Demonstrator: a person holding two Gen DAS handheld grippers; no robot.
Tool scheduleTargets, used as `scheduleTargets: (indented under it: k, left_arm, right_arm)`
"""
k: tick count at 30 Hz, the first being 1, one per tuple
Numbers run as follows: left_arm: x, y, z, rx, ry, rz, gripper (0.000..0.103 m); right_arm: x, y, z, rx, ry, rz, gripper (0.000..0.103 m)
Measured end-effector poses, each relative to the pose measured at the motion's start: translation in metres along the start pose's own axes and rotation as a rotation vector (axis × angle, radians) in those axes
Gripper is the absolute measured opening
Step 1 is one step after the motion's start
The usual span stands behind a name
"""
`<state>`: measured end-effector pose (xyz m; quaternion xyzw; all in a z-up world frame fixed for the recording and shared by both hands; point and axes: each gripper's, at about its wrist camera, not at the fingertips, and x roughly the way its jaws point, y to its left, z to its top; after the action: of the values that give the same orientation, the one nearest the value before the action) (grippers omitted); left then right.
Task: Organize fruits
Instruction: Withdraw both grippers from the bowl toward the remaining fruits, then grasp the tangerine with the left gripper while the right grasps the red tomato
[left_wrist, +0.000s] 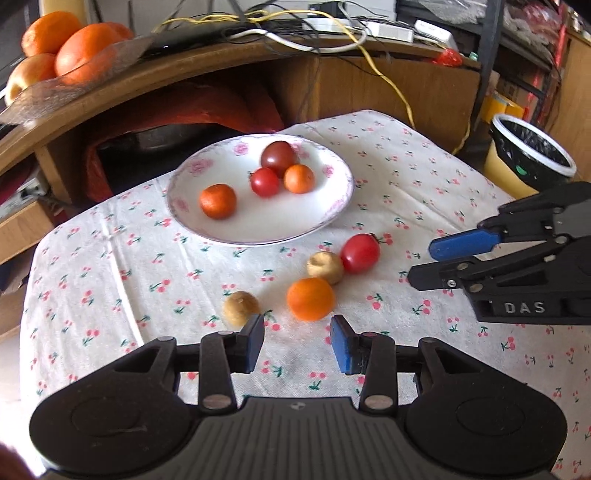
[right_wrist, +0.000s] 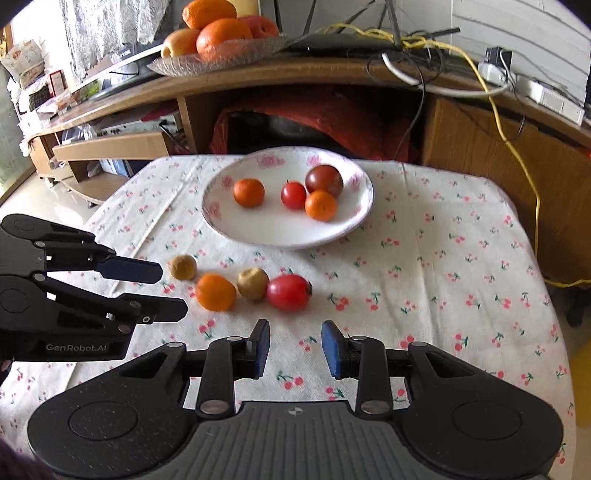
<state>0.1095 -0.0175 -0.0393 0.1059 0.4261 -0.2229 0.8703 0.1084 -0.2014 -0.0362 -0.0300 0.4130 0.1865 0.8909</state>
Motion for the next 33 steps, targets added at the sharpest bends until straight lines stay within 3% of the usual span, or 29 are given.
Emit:
scheduleTargets:
  k: [17, 33]
  left_arm:
    - [0.028, -0.014, 0.007, 0.1, 0.02, -0.009, 0.048]
    - [0.032, -0.009, 0.01, 0.057, 0.004, -0.025, 0.042]
  right_arm:
    - [0.014, -0.011, 0.002, 0.028, 0.027, 0.05, 0.031]
    - [0.026, -0.02, 0.003, 0.055, 0.048, 0.082, 0.031]
